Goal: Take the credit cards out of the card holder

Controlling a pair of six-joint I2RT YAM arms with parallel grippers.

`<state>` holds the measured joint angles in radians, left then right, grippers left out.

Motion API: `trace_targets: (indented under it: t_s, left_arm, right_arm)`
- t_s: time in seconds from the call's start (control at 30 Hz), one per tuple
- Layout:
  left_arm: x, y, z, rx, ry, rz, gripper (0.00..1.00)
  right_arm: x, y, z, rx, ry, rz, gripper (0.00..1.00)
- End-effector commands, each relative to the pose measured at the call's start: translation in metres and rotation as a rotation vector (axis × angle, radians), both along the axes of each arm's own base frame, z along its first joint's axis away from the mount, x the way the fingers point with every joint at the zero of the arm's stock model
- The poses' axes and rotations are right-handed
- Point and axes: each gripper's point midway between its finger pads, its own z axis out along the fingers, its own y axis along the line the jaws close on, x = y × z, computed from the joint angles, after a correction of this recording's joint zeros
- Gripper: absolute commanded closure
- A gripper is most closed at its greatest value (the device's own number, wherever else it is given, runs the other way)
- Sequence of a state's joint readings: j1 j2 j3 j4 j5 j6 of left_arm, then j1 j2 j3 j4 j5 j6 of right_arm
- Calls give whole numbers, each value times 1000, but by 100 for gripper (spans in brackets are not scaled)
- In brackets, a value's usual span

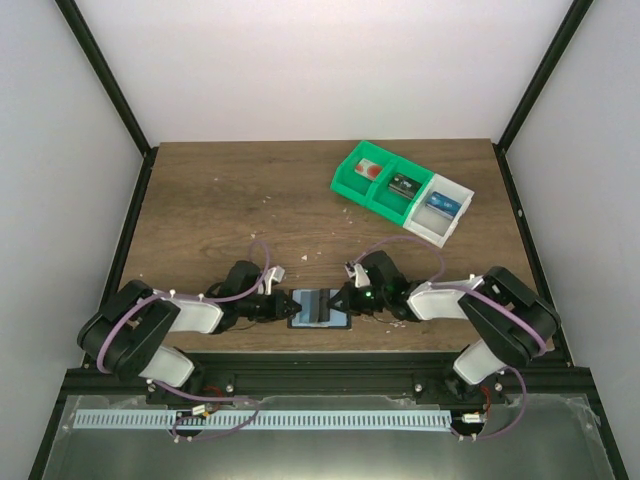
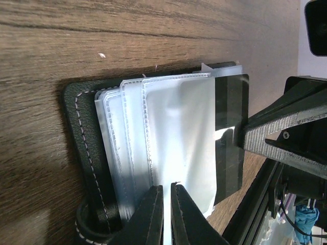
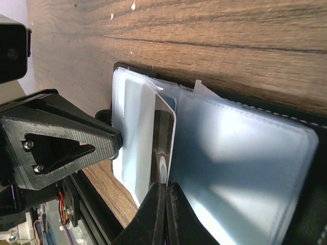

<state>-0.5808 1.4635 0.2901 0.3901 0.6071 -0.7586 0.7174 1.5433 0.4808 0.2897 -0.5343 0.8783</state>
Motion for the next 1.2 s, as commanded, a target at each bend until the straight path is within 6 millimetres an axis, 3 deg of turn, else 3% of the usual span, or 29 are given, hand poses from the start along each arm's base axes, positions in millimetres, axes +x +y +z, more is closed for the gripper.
trace_targets:
  t_s: [0.0, 0.33, 0.67, 0.9, 1.17]
  left_arm:
    - [-8, 21, -33, 138, 65, 52, 92]
    - [2, 16, -19, 118, 26, 58, 87]
    - [31, 8, 10, 129, -78, 75, 76]
    - [41, -7, 62, 26, -225, 36, 69]
    - [33, -15, 137, 38, -696, -60, 60]
  right_arm:
    - [7, -18, -4, -68, -23, -47, 100]
    - [11, -34, 8, -124, -58, -86, 100]
    - [23, -47, 48, -126, -158, -165, 99]
    - [21, -35, 78, -19, -139, -165, 100]
    - [29, -27, 99, 35, 14, -271, 100]
